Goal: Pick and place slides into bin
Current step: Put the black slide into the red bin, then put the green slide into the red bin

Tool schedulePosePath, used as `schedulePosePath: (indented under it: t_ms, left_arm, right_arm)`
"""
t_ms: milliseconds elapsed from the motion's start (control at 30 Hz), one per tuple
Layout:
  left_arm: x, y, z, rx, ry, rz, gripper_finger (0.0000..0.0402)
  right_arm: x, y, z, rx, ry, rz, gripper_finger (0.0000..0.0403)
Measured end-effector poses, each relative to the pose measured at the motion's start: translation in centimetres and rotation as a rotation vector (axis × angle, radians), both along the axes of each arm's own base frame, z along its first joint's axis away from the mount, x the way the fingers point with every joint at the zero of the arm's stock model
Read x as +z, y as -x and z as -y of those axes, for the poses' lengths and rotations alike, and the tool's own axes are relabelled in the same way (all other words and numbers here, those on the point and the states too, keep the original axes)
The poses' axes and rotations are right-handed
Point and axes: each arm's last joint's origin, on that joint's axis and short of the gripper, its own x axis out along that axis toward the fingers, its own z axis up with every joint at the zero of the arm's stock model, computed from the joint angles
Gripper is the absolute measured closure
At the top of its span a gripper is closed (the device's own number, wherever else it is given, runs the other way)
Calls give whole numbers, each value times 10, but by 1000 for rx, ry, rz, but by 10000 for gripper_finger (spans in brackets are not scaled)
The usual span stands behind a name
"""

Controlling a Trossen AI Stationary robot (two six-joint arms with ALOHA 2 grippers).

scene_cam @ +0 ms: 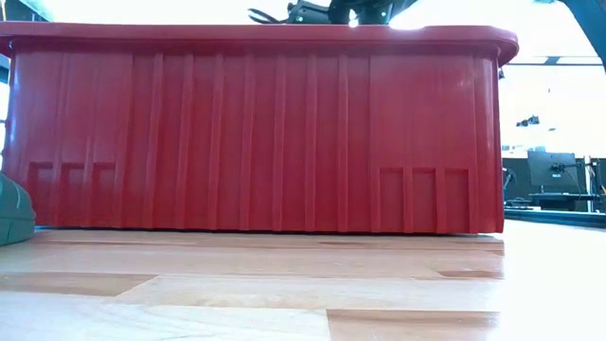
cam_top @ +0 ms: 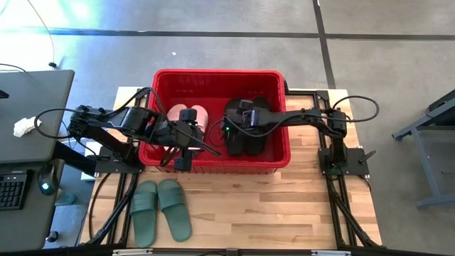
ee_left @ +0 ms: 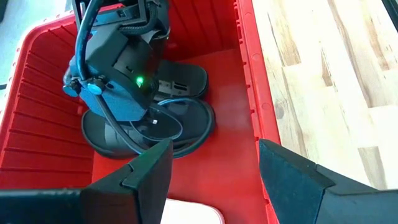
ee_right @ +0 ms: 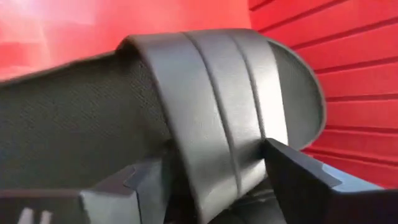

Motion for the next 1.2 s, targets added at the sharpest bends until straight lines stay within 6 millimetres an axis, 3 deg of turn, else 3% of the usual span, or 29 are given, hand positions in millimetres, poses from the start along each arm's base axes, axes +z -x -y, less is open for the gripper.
schedulePosePath:
  t_ms: [500, 900, 1200]
  left_arm:
    - [0, 0, 0, 0, 0, 0, 181]
    - [0, 0, 0, 0, 0, 0, 181]
    - [0, 0, 0, 0, 0, 0, 181]
  right_arm:
    - [0, 1, 0, -26, 18, 3, 134]
    - [0, -2, -27, 37, 39, -13, 134]
    - [1, 1, -47, 45, 177, -65, 134]
